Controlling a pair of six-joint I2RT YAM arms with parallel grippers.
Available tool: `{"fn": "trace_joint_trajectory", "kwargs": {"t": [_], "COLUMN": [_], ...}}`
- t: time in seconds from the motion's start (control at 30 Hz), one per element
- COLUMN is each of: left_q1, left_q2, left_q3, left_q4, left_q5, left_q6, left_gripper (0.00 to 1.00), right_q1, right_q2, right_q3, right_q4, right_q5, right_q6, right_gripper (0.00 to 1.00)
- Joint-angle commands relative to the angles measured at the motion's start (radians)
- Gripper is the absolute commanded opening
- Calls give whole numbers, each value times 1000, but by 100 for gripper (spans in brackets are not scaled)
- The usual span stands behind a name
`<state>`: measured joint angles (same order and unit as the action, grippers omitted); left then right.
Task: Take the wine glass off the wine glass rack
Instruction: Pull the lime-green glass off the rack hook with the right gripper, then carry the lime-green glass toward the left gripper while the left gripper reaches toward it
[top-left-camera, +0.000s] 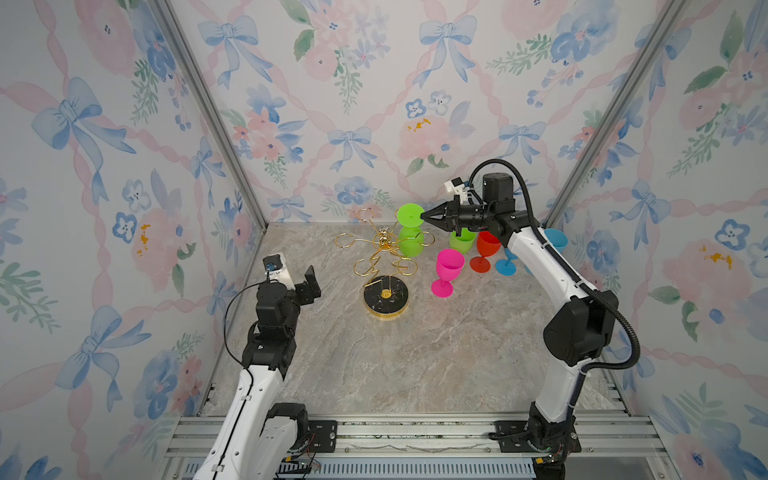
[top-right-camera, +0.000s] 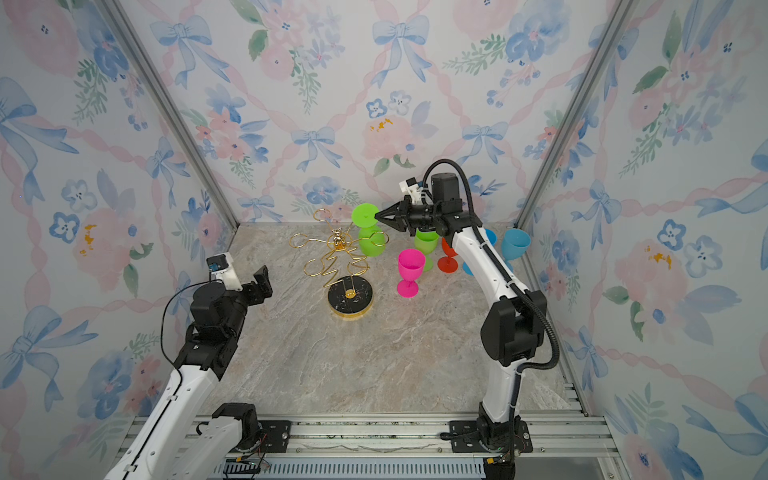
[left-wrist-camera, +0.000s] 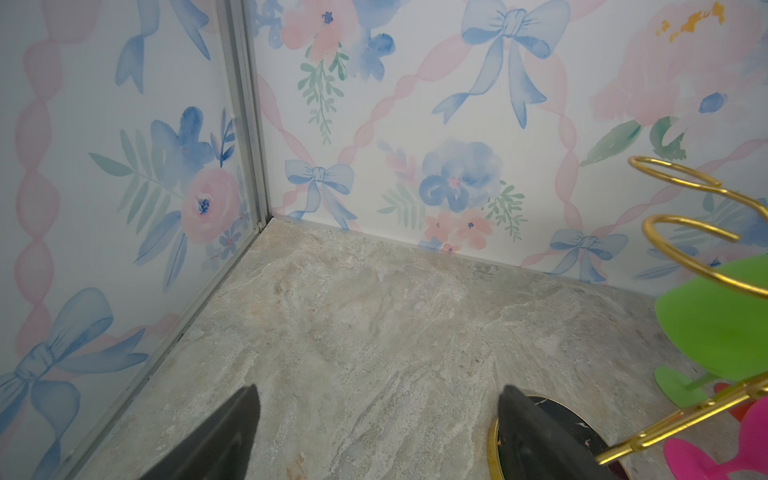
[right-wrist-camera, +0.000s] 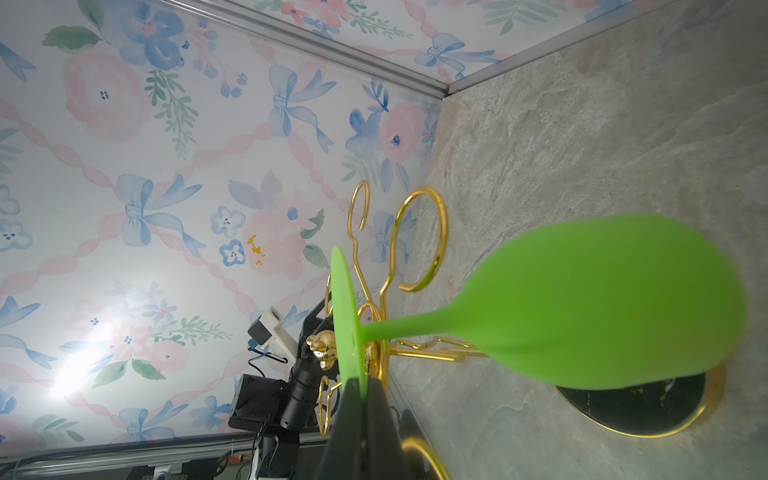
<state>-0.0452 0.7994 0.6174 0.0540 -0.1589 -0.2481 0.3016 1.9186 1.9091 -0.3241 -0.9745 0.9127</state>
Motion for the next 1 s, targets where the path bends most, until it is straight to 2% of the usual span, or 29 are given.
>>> {"fn": "trace_joint_trajectory", "kwargs": {"t": [0.0,0.43,0.57,0.7,0.8,0.87,0.97], "left_q1": [8,10,11,11,13,16,17], "left_q2": [-6,-10,-29,-43,-53,-66,-84], "left_q3": [4,9,7,12,22,34,57], "left_q4": [17,14,14,-2,-46,-84,-143], "left_q5": [4,7,-11,-11,15,61,148], "left_q6": [-13,-8,-4,-2,-17,-29,-43], "left_gripper": [91,92,92,92,92,92,92], "right_q1": [-17,-103,-120,-129,-131,-130,-128], "right_q2": [-45,-153,-205,-290,-359,-411,-490], "right_q3": [-23,-121,-136,-133,-121,-139,-195], "right_q4": [31,82,73,-69,-248,-329,-360], "right_q5": [-29,-45,-58,-14,92,169,262], "right_q6": [1,3,-41,-209,-398,-485,-546], "right_gripper": [0,0,0,0,0,0,0]}}
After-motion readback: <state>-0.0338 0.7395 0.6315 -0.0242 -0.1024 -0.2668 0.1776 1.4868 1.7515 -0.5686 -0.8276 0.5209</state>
